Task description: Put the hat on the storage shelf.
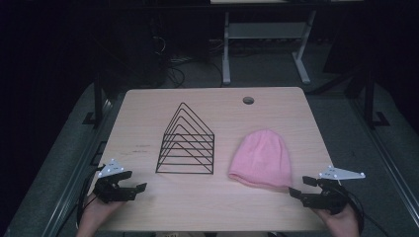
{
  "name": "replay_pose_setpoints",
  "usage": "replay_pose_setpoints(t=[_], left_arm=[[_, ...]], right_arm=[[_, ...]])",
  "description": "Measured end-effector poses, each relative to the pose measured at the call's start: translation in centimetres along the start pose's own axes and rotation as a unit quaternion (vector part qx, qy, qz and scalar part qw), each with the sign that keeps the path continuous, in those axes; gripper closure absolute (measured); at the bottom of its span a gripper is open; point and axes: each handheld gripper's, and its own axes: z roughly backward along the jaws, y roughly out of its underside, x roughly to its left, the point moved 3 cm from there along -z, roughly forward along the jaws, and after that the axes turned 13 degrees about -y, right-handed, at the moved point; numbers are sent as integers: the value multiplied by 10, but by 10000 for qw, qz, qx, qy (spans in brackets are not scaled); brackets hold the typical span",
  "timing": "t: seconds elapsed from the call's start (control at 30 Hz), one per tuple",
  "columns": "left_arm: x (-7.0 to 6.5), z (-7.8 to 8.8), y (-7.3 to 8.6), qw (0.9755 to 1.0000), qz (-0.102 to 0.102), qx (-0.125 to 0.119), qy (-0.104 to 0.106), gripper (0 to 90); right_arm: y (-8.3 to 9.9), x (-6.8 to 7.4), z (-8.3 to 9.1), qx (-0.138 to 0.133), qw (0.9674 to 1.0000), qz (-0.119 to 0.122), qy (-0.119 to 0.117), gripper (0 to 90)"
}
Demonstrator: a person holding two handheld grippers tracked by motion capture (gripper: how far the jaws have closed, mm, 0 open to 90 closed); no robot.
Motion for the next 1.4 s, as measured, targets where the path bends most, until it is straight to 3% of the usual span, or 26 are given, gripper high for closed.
replay_pose_setpoints(t=[0.27, 0.43, 0.7, 1.1, 1.4], left_arm=[[0, -2, 2, 10000, -8, 64, 15, 220], [2, -1, 3, 10000, 0, 47, 9, 220], [1, -2, 4, 10000, -19, 75, 5, 219], [1, -2, 4, 10000, -47, 74, 8, 220], [1, -3, 4, 9999, 40, 97, 8, 220]], right_arm=[[-2, -1, 0, 40, 10000, -23, 13, 242], [-13, 0, 4, 33, 9999, 123, 85, 242], [-31, -8, 7, 57, 9999, 106, 69, 242], [-55, -22, -2, 331, 9994, 108, -9, 242], [-78, -30, -8, 557, 9984, 59, -98, 242]])
